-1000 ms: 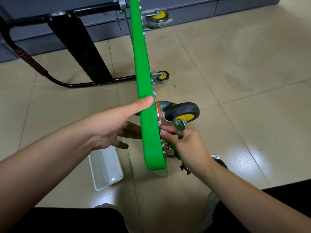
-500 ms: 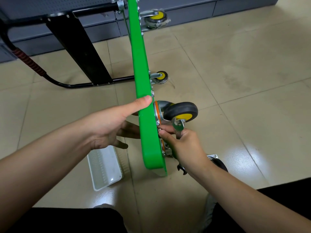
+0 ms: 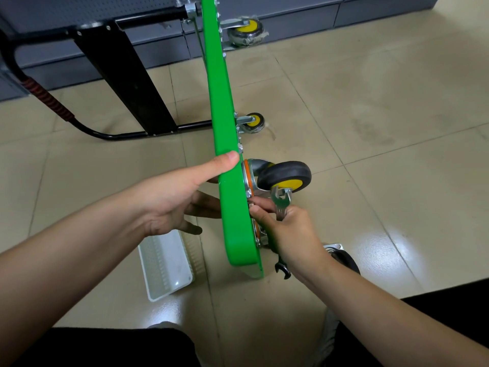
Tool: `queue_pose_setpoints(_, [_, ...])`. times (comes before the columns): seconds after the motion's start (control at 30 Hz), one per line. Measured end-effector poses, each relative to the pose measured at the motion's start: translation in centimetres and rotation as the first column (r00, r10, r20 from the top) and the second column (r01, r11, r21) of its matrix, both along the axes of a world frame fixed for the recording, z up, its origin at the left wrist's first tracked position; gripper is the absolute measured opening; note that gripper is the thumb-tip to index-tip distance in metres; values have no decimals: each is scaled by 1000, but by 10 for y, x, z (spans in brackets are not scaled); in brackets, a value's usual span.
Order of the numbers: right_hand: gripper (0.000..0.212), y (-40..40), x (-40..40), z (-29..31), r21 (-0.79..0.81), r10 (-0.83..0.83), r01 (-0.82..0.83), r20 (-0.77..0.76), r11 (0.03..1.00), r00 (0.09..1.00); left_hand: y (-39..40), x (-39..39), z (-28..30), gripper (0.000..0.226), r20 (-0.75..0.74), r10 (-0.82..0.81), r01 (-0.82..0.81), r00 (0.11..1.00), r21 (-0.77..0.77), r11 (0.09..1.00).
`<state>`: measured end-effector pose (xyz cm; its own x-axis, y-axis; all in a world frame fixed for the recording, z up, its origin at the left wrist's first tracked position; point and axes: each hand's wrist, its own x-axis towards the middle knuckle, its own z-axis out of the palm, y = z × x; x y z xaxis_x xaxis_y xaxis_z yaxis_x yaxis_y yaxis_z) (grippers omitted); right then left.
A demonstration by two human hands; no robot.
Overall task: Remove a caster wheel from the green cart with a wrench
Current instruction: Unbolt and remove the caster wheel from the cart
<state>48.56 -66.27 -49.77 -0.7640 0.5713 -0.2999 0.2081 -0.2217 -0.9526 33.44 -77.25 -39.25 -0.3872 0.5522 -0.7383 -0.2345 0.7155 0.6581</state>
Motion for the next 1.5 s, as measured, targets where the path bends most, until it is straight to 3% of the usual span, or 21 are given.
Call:
queue_pose_setpoints(0.13, [11, 0, -2, 0, 3, -45, 45, 28, 999, 999, 2, 1, 0, 85, 4, 3, -3, 1000, -2, 1000])
queue_pose_setpoints(0.3, [25, -7, -6, 0, -108, -111, 121, 93, 987, 989, 2, 0, 1, 86, 2, -3, 3, 1000, -11, 1000])
queue_pose_setpoints(0.4, [19, -7, -3, 0, -125, -90, 95, 50, 988, 995, 1, 0, 2, 82, 3, 4, -4, 1000, -11, 1000])
queue_pose_setpoints(0.6, [13, -3, 1, 2, 61, -25, 25, -1, 998, 1000, 1, -1, 1, 82, 11, -5, 5, 1000, -5, 1000])
queue_pose_setpoints(0.83, [23, -8, -11, 5, -86, -128, 137, 108, 987, 986, 4, -4, 1, 78, 22, -13, 13, 1000, 7, 1000])
queue_pose_setpoints(1.17, [12, 0, -1, 0, 88, -37, 33, 43, 996, 998, 4, -4, 0, 80, 37, -24, 24, 999, 7, 1000])
queue_pose_setpoints(1.37, [29, -3, -8, 2, -42, -70, 76, 127, 996, 989, 5, -5, 1, 81, 28, -39, 39, 999, -3, 999])
queue_pose_setpoints(1.5, [14, -1, -2, 3, -60, -36, 37, 28, 998, 999, 4, -4, 2, 83, 30, -28, 28, 999, 1, 1000])
